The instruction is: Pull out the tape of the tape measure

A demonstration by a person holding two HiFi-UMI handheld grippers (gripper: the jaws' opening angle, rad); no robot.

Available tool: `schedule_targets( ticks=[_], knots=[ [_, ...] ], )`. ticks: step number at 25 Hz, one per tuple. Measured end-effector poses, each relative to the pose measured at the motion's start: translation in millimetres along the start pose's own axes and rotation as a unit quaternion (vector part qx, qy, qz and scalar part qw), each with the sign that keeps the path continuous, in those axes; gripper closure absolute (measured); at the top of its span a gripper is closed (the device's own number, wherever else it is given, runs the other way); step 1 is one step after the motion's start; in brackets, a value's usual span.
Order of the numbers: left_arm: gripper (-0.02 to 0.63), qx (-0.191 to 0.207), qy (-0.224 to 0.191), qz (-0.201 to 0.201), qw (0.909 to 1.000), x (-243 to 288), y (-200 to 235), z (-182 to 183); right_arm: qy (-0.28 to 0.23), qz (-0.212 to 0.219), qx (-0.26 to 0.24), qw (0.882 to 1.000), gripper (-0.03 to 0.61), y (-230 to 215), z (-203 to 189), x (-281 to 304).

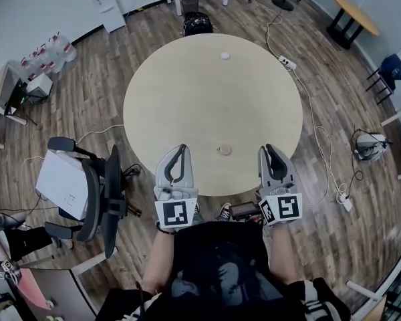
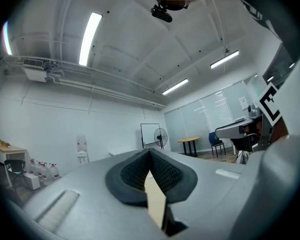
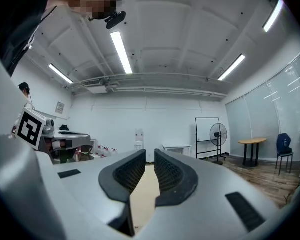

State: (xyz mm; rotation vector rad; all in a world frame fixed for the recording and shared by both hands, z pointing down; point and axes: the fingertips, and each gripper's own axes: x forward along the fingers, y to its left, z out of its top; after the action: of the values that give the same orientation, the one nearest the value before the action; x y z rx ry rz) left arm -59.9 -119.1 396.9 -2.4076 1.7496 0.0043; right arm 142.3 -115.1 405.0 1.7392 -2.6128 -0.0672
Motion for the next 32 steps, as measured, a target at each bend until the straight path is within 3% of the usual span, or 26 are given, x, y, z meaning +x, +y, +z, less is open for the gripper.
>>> schedule_targets(
  ticks=[8, 13, 18, 23, 28, 32],
  knots=[
    [0.612, 0.010, -0.004, -0.011, 0.9999, 3.7, 3.0, -0.2, 0.008, 0.035, -0.009, 0.999, 0.281, 9.1, -3.9, 14.8],
    [0.612, -0.001, 0.002, -0.001, 1.0000, 1.6, 10.8, -4.9, 0.080, 0.080, -0.014, 0.994, 0.284, 16.3, -54.8, 37.7],
    [0.612, 0.000, 0.008, 0.011, 0.9999, -2.2, 20.6, -7.4, 0.191, 0.136, -0.020, 0.972, 0.290, 24.7, -138.2, 65.0],
    [0.612, -0.003, 0.017, 0.026, 0.9995, -9.5, 29.9, -10.6, 0.311, 0.200, -0.058, 0.927, 0.298, 40.5, -225.4, 75.3],
    [0.612, 0.001, 0.029, 0.039, 0.9988, -19.2, 38.0, -15.6, 0.429, 0.263, -0.119, 0.856, 0.301, 52.8, -304.6, 74.6],
    [0.612, -0.001, 0.039, 0.057, 0.9976, -26.2, 49.3, -18.6, 0.500, 0.283, -0.146, 0.806, 0.293, 50.8, -349.8, 82.7]
  ],
)
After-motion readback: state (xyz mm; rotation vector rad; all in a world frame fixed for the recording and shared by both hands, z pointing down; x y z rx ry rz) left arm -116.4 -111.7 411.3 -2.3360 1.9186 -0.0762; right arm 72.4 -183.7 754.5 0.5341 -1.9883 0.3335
